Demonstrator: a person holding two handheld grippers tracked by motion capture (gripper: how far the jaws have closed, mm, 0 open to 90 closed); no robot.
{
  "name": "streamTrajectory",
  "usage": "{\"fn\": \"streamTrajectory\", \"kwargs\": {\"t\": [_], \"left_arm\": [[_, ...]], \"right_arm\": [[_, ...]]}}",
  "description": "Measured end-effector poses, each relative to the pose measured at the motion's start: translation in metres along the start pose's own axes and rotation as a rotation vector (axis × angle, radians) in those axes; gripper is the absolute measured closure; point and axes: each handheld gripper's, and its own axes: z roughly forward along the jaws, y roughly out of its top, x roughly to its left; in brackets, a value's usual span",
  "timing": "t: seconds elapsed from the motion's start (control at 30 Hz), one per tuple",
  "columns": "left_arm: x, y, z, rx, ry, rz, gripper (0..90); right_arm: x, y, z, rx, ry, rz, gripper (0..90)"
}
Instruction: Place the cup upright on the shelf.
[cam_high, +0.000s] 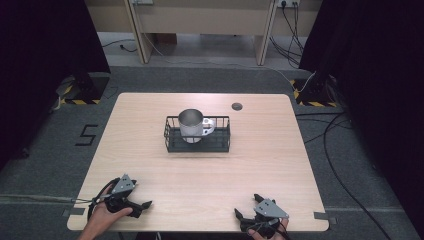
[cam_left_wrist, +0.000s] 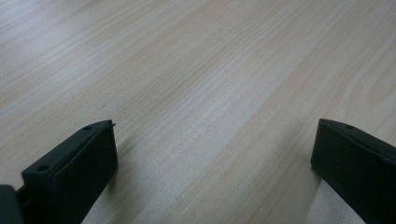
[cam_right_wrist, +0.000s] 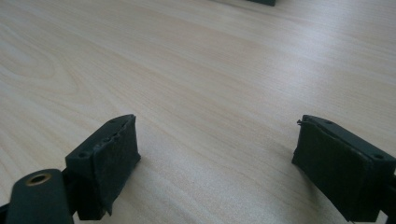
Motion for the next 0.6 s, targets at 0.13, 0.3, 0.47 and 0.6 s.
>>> {"fn": "streamTrajectory", "kwargs": {"t": [0.13, 0.3, 0.47, 0.6], "left_arm": [[0.0000, 0.0000, 0.0000, 0.000, 0.000, 0.000, 0.0], [0.0000, 0.0000, 0.0000, 0.000, 0.000, 0.000, 0.0], [0.0000, 0.0000, 0.0000, 0.000, 0.000, 0.000, 0.0], [0.0000, 0.0000, 0.0000, 0.000, 0.000, 0.000, 0.0]], "right_arm": [[0.0000, -0.0012, 0.0001, -0.010, 0.000, -0.001, 13.4], [0.0001, -0.0016, 0.0003, -0.014, -0.001, -0.001, 13.2], [0.0001, -0.0017, 0.0003, -0.015, -0.001, -0.001, 13.1], [0.0001, -0.0019, 0.0003, -0.017, -0.001, -0.002, 13.1]]}}
